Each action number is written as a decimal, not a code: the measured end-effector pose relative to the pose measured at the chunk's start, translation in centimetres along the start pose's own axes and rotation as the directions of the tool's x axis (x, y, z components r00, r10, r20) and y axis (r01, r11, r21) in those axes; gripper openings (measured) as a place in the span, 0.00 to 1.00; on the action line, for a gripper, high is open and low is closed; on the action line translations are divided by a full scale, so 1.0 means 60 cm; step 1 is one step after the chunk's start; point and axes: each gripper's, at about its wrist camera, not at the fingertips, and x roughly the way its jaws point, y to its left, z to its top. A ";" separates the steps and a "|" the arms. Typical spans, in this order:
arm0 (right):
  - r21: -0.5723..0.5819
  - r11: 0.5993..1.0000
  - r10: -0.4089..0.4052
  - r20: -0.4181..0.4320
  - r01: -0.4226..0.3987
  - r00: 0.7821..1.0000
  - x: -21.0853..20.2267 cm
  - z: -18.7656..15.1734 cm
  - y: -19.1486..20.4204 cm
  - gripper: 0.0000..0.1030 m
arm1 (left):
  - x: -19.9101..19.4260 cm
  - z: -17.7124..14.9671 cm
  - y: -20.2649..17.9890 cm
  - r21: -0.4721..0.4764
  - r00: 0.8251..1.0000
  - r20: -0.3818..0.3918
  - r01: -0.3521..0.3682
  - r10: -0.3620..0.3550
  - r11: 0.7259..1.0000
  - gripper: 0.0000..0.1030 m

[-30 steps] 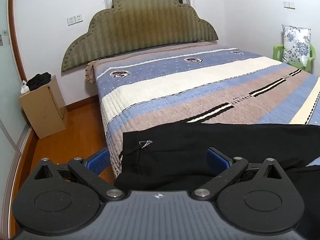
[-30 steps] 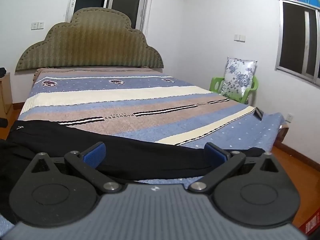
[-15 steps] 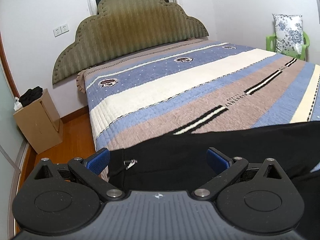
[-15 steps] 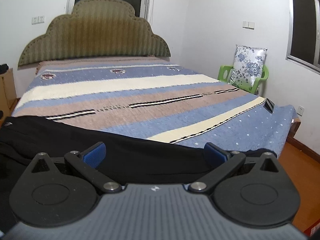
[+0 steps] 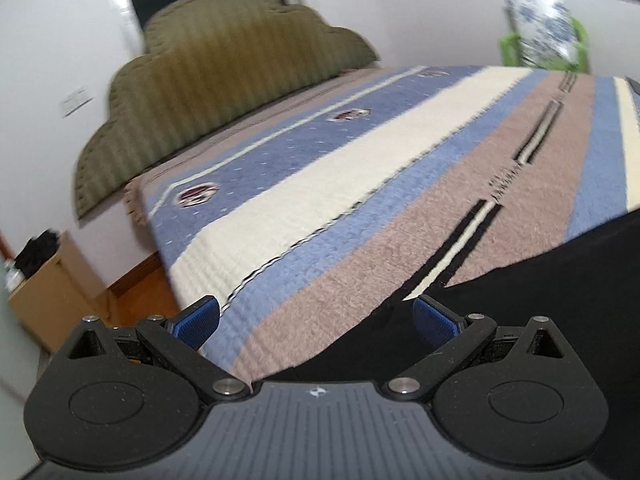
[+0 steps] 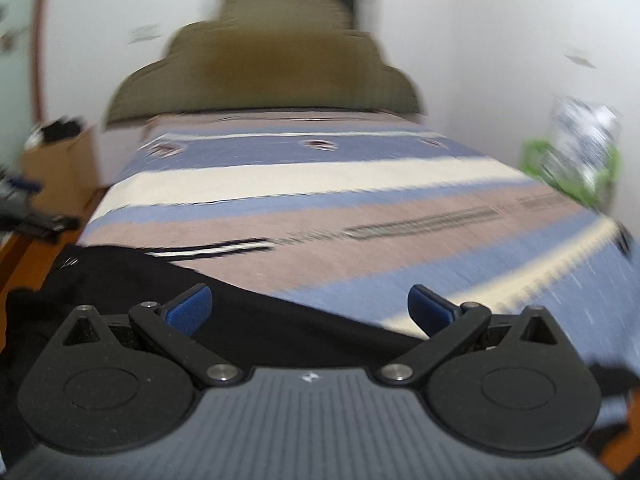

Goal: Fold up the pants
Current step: 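Close the left gripper on the trousers waistband while the right gripper grasps the other waistband corner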

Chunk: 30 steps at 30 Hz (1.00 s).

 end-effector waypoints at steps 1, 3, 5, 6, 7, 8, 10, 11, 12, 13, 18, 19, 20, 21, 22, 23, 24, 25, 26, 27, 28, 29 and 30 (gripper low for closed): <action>-0.040 0.998 0.038 0.003 -0.038 0.999 0.021 0.012 0.017 1.00 | 0.012 0.001 0.006 0.021 0.999 -0.009 0.038 -0.038 0.999 1.00; -0.086 0.991 0.101 -0.012 -0.102 0.995 0.066 0.032 0.043 1.00 | 0.034 0.004 0.017 0.048 0.992 -0.032 0.126 -0.124 0.991 1.00; -0.095 0.979 0.176 -0.031 -0.179 0.984 0.100 0.045 0.061 1.00 | 0.053 0.003 0.031 0.057 0.983 -0.050 0.179 -0.176 0.982 1.00; -0.090 0.976 0.197 -0.040 -0.200 0.980 0.114 0.049 0.069 1.00 | 0.061 0.002 0.037 0.065 0.983 -0.048 0.183 -0.180 0.981 1.00; -0.084 0.976 0.200 -0.042 -0.203 0.979 0.119 0.048 0.080 1.00 | 0.066 0.001 0.040 0.078 0.981 -0.040 0.190 -0.187 0.979 1.00; -0.081 0.974 0.207 -0.039 -0.209 0.978 0.119 0.049 0.090 1.00 | 0.073 -0.001 0.044 0.094 0.977 -0.036 0.212 -0.210 0.973 1.00; -0.103 0.966 0.238 -0.026 -0.239 0.971 0.122 0.043 0.102 1.00 | 0.089 -0.001 0.050 0.103 0.960 -0.062 0.279 -0.274 0.955 1.00; -0.126 0.962 0.239 -0.027 -0.241 0.971 0.123 0.039 0.109 1.00 | 0.096 -0.001 0.052 0.111 0.945 -0.070 0.326 -0.320 0.939 1.00; -0.159 0.961 0.222 -0.041 -0.226 0.974 0.129 0.036 0.119 1.00 | 0.104 -0.002 0.052 0.125 0.932 -0.078 0.361 -0.354 0.924 1.00; -0.179 0.961 0.203 -0.054 -0.209 0.978 0.133 0.035 0.124 1.00 | 0.112 -0.002 0.051 0.141 0.917 -0.097 0.398 -0.387 0.907 1.00; -0.168 0.966 0.185 -0.075 -0.195 0.980 0.134 0.031 0.130 1.00 | 0.150 0.004 0.034 0.287 0.906 -0.138 0.422 -0.399 0.860 1.00; -0.164 0.966 0.188 -0.077 -0.198 0.979 0.131 0.030 0.126 1.00 | 0.157 0.005 0.034 0.311 0.910 -0.130 0.415 -0.394 0.855 1.00; -0.163 0.967 0.186 -0.080 -0.197 0.979 0.130 0.028 0.124 1.00 | 0.164 0.007 0.034 0.323 0.906 -0.136 0.423 -0.401 0.847 1.00; -0.165 0.967 0.182 -0.085 -0.194 0.980 0.128 0.024 0.124 1.00 | 0.171 0.009 0.034 0.327 0.893 -0.152 0.451 -0.425 0.831 1.00; -0.169 0.967 0.179 -0.092 -0.193 0.980 0.130 0.022 0.123 1.00 | 0.179 0.010 0.034 0.323 0.874 -0.178 0.487 -0.453 0.812 1.00; -0.174 0.966 0.176 -0.099 -0.191 0.979 0.131 0.020 0.123 1.00 | 0.186 0.009 0.030 0.317 0.851 -0.215 0.525 -0.479 0.790 1.00; -0.182 0.966 0.170 -0.104 -0.186 0.980 0.131 0.017 0.124 1.00 | 0.190 0.005 0.024 0.325 0.839 -0.245 0.543 -0.486 0.774 0.95; -0.187 0.965 0.166 -0.108 -0.184 0.980 0.134 0.015 0.124 1.00 | 0.192 0.000 0.017 0.346 0.836 -0.259 0.548 -0.484 0.762 0.94; -0.191 0.964 0.167 -0.111 -0.186 0.980 0.136 0.016 0.125 1.00 | 0.190 -0.004 0.015 0.357 0.835 -0.261 0.550 -0.485 0.755 0.93; -0.194 0.962 0.172 -0.111 -0.191 0.979 0.140 0.016 0.125 1.00 | 0.190 -0.006 0.015 0.349 0.836 -0.259 0.547 -0.483 0.760 0.93; -0.197 0.961 0.178 -0.110 -0.196 0.978 0.146 0.018 0.126 1.00 | 0.190 -0.007 0.017 0.334 0.834 -0.261 0.551 -0.486 0.765 0.93; -0.199 0.959 0.186 -0.105 -0.204 0.977 0.152 0.021 0.126 1.00 | 0.192 -0.006 0.020 0.313 0.830 -0.270 0.555 -0.488 0.771 0.93; -0.203 0.955 0.199 -0.097 -0.215 0.975 0.159 0.026 0.127 1.00 | 0.194 -0.005 0.023 0.290 0.823 -0.282 0.562 -0.492 0.774 0.90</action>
